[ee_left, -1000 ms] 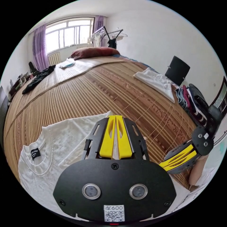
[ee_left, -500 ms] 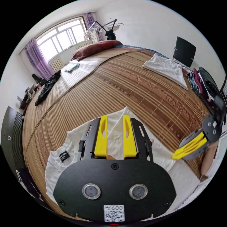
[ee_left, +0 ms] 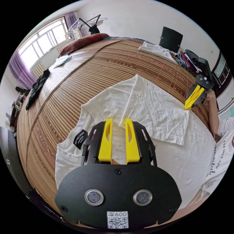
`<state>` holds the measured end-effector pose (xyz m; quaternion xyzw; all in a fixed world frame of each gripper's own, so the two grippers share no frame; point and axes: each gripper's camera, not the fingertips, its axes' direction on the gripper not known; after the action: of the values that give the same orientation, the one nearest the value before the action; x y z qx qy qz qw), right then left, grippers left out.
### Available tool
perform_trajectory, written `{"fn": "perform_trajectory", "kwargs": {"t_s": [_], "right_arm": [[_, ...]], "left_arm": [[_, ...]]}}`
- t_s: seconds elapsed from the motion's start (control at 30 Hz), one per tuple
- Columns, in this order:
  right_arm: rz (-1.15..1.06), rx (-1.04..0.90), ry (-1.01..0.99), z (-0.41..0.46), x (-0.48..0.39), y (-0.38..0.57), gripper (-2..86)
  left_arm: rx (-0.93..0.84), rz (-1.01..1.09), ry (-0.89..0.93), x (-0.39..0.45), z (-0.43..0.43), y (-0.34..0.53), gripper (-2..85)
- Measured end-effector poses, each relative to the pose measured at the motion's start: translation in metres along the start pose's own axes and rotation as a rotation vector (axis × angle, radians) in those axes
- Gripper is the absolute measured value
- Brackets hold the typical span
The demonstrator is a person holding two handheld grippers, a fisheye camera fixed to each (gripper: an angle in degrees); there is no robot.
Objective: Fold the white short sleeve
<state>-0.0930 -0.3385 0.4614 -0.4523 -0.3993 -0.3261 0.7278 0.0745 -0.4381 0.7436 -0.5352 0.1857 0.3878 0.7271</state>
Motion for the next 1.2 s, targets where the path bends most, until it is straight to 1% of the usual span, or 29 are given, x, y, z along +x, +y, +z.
{"fn": "perform_trajectory", "kwargs": {"t_s": [0.1, 0.27, 0.53, 0.6, 0.67, 0.77, 0.83, 1.03, 1.07, 1.13, 1.17, 1.2], "right_arm": [[0.002, 0.000, -0.004, 0.000, 0.001, 0.000, -0.8], [0.006, 0.001, -0.010, 0.000, 0.001, -0.001, -0.8], [0.011, 0.003, -0.023, 0.002, 0.002, 0.000, -0.9], [0.014, 0.005, -0.028, 0.002, 0.002, 0.000, -0.9], [0.015, 0.008, -0.032, 0.002, 0.002, 0.001, -0.9], [0.006, 0.006, -0.024, 0.004, -0.002, 0.001, -0.9], [-0.008, 0.004, -0.012, 0.005, -0.006, 0.001, -0.9], [-0.015, 0.005, -0.013, 0.009, -0.010, 0.001, -0.8], [-0.011, 0.005, -0.017, 0.009, -0.010, 0.002, -0.8], [0.000, 0.005, -0.029, 0.011, -0.008, 0.002, -0.9], [0.002, 0.005, -0.031, 0.011, -0.008, 0.002, -0.9], [0.004, 0.006, -0.034, 0.012, -0.009, 0.002, -0.9]], "left_arm": [[-0.010, 0.030, -0.050, 0.014, -0.003, -0.001, 8.0], [-0.030, 0.046, -0.048, 0.027, -0.003, -0.004, 5.1], [-0.063, 0.131, -0.197, 0.067, -0.014, -0.007, 2.1], [-0.067, 0.111, -0.199, 0.068, -0.023, -0.008, 1.9], [-0.119, 0.052, -0.185, 0.064, -0.030, -0.011, 1.8], [-0.172, 0.019, -0.163, 0.063, -0.030, -0.012, 1.7], [-0.147, 0.024, -0.175, 0.065, -0.030, -0.012, 1.7], [-0.185, 0.020, -0.184, 0.071, -0.005, -0.022, 2.1], [-0.175, -0.008, -0.187, 0.069, -0.007, -0.023, 2.3], [-0.104, -0.172, -0.309, 0.052, -0.023, -0.021, 3.1], [-0.001, -0.352, -0.410, 0.038, -0.046, -0.018, 3.7], [0.070, -0.388, -0.412, 0.037, -0.057, -0.017, 3.3]]}}
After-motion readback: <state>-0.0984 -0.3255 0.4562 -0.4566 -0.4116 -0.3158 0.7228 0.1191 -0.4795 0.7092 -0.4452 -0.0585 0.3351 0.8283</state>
